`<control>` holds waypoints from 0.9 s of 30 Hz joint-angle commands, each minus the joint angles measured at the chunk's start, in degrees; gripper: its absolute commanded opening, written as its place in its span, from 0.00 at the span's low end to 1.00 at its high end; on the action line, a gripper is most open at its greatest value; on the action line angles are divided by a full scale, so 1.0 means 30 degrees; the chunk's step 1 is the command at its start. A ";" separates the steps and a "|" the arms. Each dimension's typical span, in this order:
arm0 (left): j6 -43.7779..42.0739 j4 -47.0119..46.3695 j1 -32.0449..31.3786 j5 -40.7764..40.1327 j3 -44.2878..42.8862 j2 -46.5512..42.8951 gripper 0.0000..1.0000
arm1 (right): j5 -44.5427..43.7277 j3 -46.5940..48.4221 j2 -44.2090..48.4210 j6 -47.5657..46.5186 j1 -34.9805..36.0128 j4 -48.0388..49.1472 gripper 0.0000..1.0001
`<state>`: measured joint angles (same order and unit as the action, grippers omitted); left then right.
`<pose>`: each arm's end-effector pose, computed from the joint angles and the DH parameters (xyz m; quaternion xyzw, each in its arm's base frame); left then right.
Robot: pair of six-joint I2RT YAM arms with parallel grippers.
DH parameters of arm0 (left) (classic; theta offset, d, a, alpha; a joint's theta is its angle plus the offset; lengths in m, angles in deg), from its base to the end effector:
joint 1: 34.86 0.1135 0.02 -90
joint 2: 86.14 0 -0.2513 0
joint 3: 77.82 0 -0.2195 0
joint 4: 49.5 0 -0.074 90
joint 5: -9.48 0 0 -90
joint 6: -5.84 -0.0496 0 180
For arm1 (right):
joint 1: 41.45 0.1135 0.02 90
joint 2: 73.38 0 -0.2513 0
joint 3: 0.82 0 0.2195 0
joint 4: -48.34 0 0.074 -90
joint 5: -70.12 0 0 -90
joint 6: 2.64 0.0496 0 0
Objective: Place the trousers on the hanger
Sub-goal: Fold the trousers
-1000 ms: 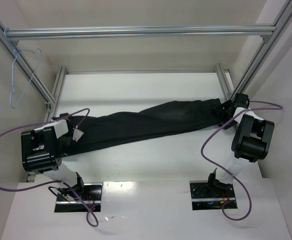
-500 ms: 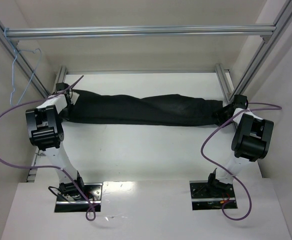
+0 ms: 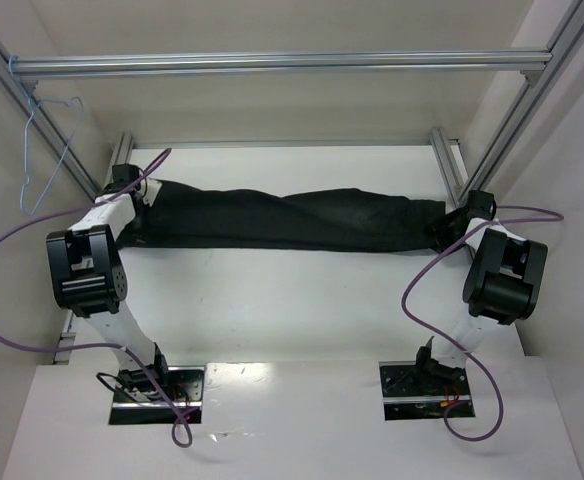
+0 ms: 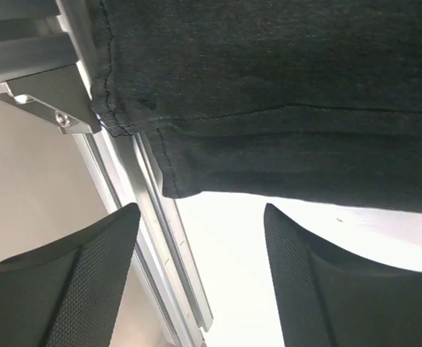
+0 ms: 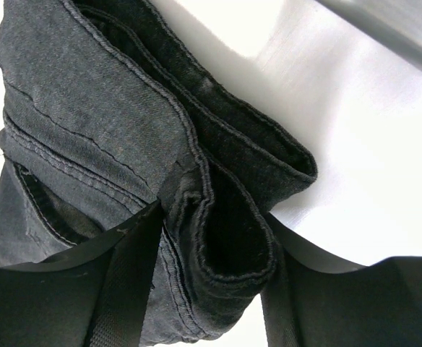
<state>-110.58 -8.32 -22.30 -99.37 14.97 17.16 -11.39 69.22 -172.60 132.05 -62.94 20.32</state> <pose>0.3421 0.0926 0.1955 0.0684 0.9452 0.2409 0.2096 0.2991 -0.1099 0.1511 0.5048 0.8129 0.1262 0.2615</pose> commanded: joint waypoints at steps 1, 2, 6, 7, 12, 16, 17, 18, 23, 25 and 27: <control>0.0631 -0.1263 0.0092 -0.0689 -0.0819 0.0862 0.79 | -0.0487 -0.0012 -0.0355 -0.0042 0.0105 0.0336 0.59; 0.0805 -0.1263 0.0092 -0.0863 -0.1086 0.1157 0.80 | -0.0487 -0.0011 -0.0355 -0.0042 0.0105 0.0334 0.60; 0.1185 -0.0799 0.0092 -0.0865 -0.2668 0.2797 0.82 | -0.0487 -0.0011 -0.0355 -0.0218 0.0105 0.0334 0.63; 0.1187 -0.0794 0.0092 -0.0865 -0.2903 0.3323 0.82 | -0.0487 -0.0011 -0.0355 -0.0218 0.0105 0.0334 0.63; 0.1363 -0.0589 0.0092 -0.0865 -0.2878 0.3885 0.78 | -0.0487 -0.0186 -0.0355 -0.0042 0.0105 0.0334 0.63; 0.1158 -0.0821 0.0092 -0.0865 -0.2323 0.4383 0.45 | -0.0313 -0.0362 -0.0355 -0.0042 0.0105 0.0510 0.57; 0.1158 -0.0823 0.0092 -0.0865 -0.2146 0.4383 0.37 | -0.0311 -0.0362 -0.0355 -0.0042 0.0105 0.0510 0.54; 0.1158 -0.1345 0.0092 -0.0865 -0.1738 0.4383 0.32 | -0.0311 -0.0362 -0.0355 -0.0042 0.0105 0.0510 0.53; 0.1363 -0.1526 0.0092 -0.0865 -0.1529 0.4383 0.16 | -0.0311 -0.0362 -0.0355 -0.0218 0.0105 0.0510 0.53; 0.1363 -0.1526 0.0092 -0.1039 -0.1529 0.3857 0.13 | -0.0311 -0.0362 -0.0355 -0.0218 0.0105 0.0510 0.51; 0.1363 -0.1323 0.0092 -0.1040 -0.1529 0.3157 0.08 | -0.0311 -0.0362 -0.0355 -0.0218 0.0105 0.0510 0.50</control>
<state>-107.73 -10.83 -22.33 -101.90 9.74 28.88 -11.28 69.04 -172.62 131.85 -62.83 20.52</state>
